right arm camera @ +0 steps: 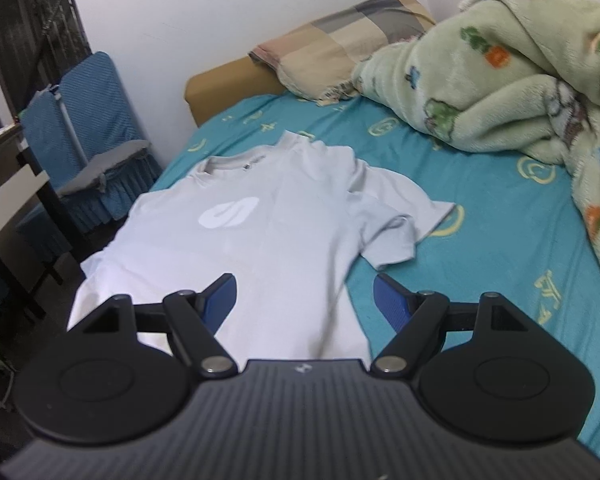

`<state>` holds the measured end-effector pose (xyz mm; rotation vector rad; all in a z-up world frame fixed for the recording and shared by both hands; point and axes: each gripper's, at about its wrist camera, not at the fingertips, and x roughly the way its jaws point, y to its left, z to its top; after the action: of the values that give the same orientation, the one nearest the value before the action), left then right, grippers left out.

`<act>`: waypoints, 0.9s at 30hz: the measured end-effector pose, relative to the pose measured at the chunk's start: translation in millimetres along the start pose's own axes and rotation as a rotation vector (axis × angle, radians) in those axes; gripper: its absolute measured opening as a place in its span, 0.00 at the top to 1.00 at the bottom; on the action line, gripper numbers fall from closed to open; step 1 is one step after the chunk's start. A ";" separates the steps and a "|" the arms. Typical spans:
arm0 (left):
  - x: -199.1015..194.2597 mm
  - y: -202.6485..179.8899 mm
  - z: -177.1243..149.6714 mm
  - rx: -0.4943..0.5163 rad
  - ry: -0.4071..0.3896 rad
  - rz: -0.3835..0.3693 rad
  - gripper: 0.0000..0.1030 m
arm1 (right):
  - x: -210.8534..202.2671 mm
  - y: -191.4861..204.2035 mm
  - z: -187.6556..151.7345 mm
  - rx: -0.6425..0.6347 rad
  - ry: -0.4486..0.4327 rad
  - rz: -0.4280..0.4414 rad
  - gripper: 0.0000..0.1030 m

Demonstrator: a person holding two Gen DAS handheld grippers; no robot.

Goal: Fold clothes

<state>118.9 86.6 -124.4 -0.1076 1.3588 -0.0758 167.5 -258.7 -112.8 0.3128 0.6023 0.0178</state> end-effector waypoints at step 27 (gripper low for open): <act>-104.7 44.4 32.9 0.060 -0.136 0.048 0.52 | -7.7 16.6 2.5 -0.020 -0.039 0.070 0.25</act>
<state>128.8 144.1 -21.3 -0.0294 1.2214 -0.0677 163.8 -244.4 -101.7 0.3138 0.5522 0.0850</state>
